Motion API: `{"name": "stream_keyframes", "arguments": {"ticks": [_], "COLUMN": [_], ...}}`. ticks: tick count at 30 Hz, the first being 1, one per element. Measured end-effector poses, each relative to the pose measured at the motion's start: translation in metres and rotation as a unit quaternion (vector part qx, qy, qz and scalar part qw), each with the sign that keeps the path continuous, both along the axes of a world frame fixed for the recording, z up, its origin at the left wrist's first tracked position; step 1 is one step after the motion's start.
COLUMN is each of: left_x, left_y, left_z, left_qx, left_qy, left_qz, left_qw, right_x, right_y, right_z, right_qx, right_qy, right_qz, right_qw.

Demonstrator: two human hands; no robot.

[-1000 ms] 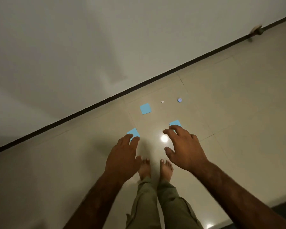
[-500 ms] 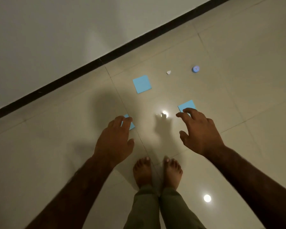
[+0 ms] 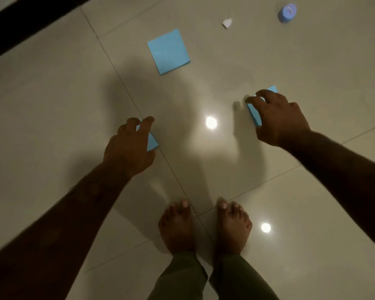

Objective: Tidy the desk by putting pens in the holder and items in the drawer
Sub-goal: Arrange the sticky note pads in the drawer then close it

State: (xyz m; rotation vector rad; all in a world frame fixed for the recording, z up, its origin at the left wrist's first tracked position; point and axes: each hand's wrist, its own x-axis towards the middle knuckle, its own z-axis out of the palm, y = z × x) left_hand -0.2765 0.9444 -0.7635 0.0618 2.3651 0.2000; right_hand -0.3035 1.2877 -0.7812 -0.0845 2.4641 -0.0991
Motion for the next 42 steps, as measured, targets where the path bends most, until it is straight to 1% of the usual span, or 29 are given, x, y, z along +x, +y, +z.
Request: {"name": "stream_keyframes", "arguments": {"ticks": [3, 8, 10, 13, 17, 20, 23, 26, 30, 32, 34, 36, 37, 39, 40, 42], "left_x": [-0.002, -0.001, 0.003, 0.007, 0.002, -0.002, -0.003, -0.005, -0.005, -0.004, -0.004, -0.002, -0.001, 0.002, 0.003, 0.008], "left_y": [-0.004, -0.009, -0.01, -0.011, -0.014, -0.014, -0.014, -0.012, -0.009, -0.004, 0.003, 0.014, 0.021, 0.037, 0.046, 0.064], "left_z": [-0.03, -0.061, -0.069, -0.078, -0.08, -0.076, -0.075, -0.066, -0.037, -0.017, 0.003, 0.028, 0.042, 0.075, 0.097, 0.141], "left_qx": [-0.024, -0.094, -0.099, -0.106, -0.143, -0.171, -0.139, -0.092, -0.034, 0.01, 0.065, 0.133, 0.168, 0.237, 0.27, 0.329], "left_qy": [-0.005, -0.023, -0.007, 0.036, 0.063, 0.078, 0.076, 0.059, 0.025, 0.009, -0.002, -0.005, -0.006, -0.007, -0.01, -0.023], "left_qz": [-0.002, 0.017, 0.027, 0.014, 0.012, 0.002, -0.002, 0.002, 0.056, 0.084, 0.13, 0.189, 0.214, 0.267, 0.296, 0.349], "left_qw": [1.0, 0.995, 0.995, 0.994, 0.988, 0.982, 0.987, 0.994, 0.998, 0.996, 0.989, 0.973, 0.962, 0.934, 0.916, 0.877], "right_x": [-0.005, -0.008, -0.006, -0.005, -0.01, -0.017, -0.018, -0.013, -0.005, -0.003, -0.001, 0.002, 0.005, 0.012, 0.016, 0.027], "right_y": [0.009, 0.02, 0.024, 0.026, 0.025, 0.026, 0.028, 0.033, 0.037, 0.036, 0.031, 0.024, 0.02, 0.009, 0.004, -0.009], "right_z": [-0.023, -0.05, -0.056, -0.061, -0.062, -0.058, -0.056, -0.054, -0.032, -0.009, 0.021, 0.059, 0.08, 0.118, 0.138, 0.181], "right_qx": [0.013, 0.014, -0.002, -0.009, 0.018, 0.055, 0.086, 0.08, 0.097, 0.088, 0.055, -0.017, -0.062, -0.145, -0.194, -0.311], "right_qy": [-0.006, -0.017, 0.007, 0.036, 0.071, 0.1, 0.12, 0.149, 0.171, 0.165, 0.134, 0.091, 0.079, 0.055, 0.045, 0.014], "right_qz": [0.007, 0.016, 0.012, 0.019, 0.075, 0.1, 0.116, 0.143, 0.152, 0.121, 0.062, -0.031, -0.089, -0.193, -0.243, -0.342], "right_qw": [1.0, 1.0, 1.0, 0.999, 0.994, 0.988, 0.982, 0.975, 0.969, 0.975, 0.988, 0.995, 0.991, 0.969, 0.949, 0.887]}}
